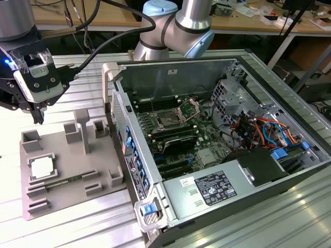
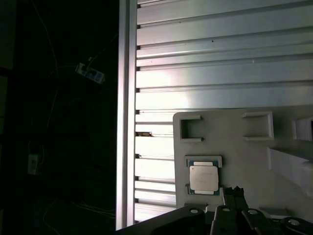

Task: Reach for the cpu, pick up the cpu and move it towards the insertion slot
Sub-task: 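Reach for the cpu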

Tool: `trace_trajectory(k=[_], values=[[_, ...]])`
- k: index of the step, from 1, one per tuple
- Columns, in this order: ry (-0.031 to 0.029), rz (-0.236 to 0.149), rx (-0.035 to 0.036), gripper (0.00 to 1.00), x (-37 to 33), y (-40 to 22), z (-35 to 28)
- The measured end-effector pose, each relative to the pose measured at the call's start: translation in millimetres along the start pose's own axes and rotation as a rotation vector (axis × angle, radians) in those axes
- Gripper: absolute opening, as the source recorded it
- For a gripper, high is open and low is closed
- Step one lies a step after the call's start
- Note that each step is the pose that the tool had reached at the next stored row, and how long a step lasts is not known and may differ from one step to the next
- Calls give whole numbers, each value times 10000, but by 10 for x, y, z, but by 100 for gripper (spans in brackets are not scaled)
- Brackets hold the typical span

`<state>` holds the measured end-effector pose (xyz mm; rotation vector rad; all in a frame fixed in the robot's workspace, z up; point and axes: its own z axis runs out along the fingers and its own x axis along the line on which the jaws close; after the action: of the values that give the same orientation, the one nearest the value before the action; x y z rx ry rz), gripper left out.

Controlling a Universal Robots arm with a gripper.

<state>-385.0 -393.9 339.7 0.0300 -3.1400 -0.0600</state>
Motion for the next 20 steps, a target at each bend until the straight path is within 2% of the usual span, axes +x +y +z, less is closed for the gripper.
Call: trace_trajectory(k=[20], values=[[0,0,0,11,0,-2,39]])
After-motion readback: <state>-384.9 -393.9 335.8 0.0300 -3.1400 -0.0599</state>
